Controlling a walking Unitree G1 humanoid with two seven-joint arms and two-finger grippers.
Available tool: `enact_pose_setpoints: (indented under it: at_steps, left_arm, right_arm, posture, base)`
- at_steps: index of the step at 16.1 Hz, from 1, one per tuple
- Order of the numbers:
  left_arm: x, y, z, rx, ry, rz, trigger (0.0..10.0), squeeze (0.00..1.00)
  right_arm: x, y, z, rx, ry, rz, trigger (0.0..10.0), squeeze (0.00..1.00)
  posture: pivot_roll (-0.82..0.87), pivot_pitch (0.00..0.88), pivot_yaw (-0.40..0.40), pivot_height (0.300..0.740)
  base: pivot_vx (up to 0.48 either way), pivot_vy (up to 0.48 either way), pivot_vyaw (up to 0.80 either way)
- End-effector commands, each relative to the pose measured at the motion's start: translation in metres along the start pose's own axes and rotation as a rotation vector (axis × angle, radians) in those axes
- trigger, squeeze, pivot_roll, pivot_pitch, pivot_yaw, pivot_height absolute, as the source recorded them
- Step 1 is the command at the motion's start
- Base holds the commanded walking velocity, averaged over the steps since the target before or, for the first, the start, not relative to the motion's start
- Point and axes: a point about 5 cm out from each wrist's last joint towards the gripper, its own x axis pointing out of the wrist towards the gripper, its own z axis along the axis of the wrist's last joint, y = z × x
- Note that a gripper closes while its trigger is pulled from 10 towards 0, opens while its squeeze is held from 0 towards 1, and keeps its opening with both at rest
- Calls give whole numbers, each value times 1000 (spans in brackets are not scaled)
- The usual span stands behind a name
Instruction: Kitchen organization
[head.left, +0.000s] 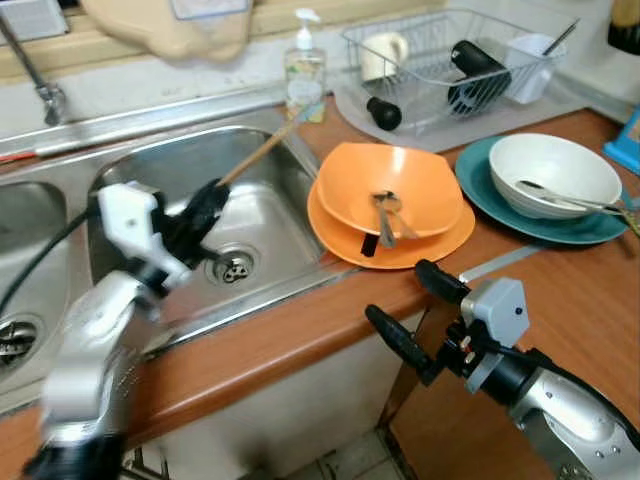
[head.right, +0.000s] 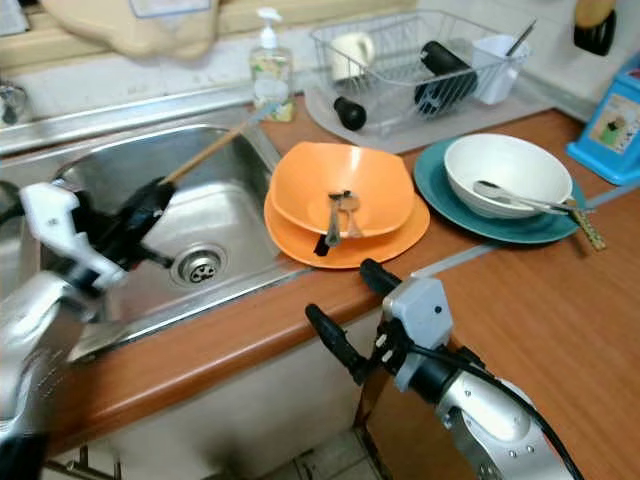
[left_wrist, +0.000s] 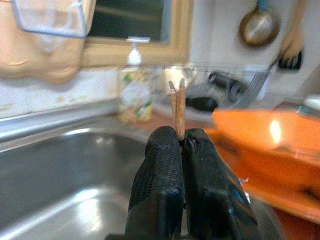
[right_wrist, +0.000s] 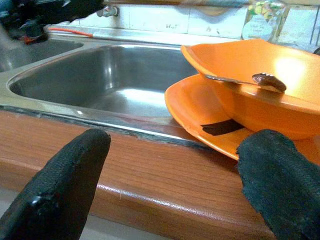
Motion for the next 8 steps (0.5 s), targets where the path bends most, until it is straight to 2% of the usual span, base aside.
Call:
enact_pose_setpoints:
  at_steps: [1, 2, 3, 5, 6, 7, 8]
  left_arm:
    - [-6, 4, 2, 42, 32, 35, 2510, 0]
    - [-10, 5, 1, 61, 52, 47, 2510, 0]
    - [-15, 9, -2, 97, 95, 92, 4039, 0]
    - [-19, 14, -8, 139, 156, 137, 3804, 0]
    - [-23, 16, -15, 165, 215, 156, 5529, 0]
    - [-23, 26, -28, 192, 307, 226, 10000, 1000]
    - [-21, 30, -32, 191, 336, 256, 10000, 1000]
  right_arm:
    - [1, 0, 2, -5, 3, 8, 10000, 0]
    - [1, 1, 3, -5, 4, 11, 10000, 0]
    - [2, 0, 3, -7, 4, 12, 10000, 0]
    - [2, 0, 3, -10, 5, 9, 10000, 0]
    - [1, -2, 3, -20, 10, -4, 10000, 0]
    - [0, -7, 2, -11, 15, -50, 10000, 8]
    - [1, -9, 1, 3, 14, -78, 10000, 631]
  posture:
    - [-162, 0, 51, 740]
    - [-161, 0, 50, 740]
    - [-159, 0, 45, 740]
    - [-163, 0, 43, 740]
    - [-166, 0, 40, 740]
    - [-170, 0, 38, 740]
    - [-170, 0, 38, 740]
  base:
    - [0, 0, 0]
    - [0, 0, 0]
    - [0, 0, 0]
    - [0, 0, 0]
    - [0, 0, 0]
    - [0, 0, 0]
    - [0, 0, 0]
